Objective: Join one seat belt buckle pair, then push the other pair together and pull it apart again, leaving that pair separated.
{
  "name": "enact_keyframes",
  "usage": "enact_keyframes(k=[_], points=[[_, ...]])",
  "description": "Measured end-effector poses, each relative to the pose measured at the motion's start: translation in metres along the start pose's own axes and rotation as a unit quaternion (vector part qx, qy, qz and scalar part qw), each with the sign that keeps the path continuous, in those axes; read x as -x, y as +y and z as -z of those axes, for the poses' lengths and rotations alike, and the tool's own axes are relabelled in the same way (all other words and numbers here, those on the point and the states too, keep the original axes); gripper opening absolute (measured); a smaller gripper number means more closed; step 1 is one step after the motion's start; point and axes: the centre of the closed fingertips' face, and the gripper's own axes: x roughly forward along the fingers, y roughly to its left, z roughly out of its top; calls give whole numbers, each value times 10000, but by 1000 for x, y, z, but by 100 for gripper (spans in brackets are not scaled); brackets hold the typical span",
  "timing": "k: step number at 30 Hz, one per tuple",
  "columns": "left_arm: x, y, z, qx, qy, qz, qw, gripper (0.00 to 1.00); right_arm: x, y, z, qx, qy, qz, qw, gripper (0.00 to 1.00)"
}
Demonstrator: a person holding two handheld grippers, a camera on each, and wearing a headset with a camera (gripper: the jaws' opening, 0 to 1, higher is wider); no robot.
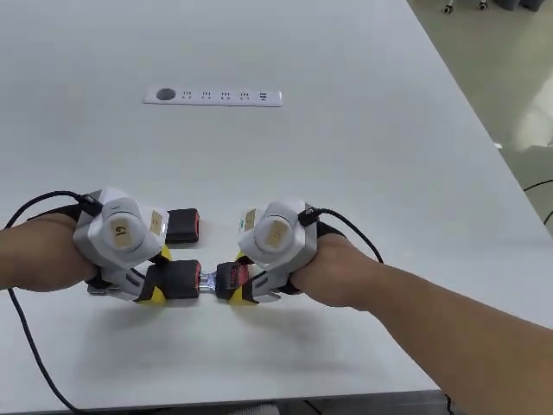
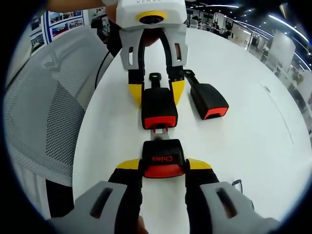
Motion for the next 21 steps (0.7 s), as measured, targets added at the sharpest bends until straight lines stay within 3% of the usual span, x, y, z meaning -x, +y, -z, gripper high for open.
enact_keyframes(k=[6,15,18,21], points=[[-1,0,1,-109,49,18,9999,32,-2,-1,-4,-3,-26,-16,10000,31],[-2,2,3,21,-79,-64,9999,32,-8,-1,-8,71,2,18,10000,31],[-2,2,3,21,-50,-57,10000,32,-11,-1,-8,264,245,95,9993,31],[-2,2,3,-17,-38,-1,10000,32,-12,-1,-13,244,209,64,9995,31]])
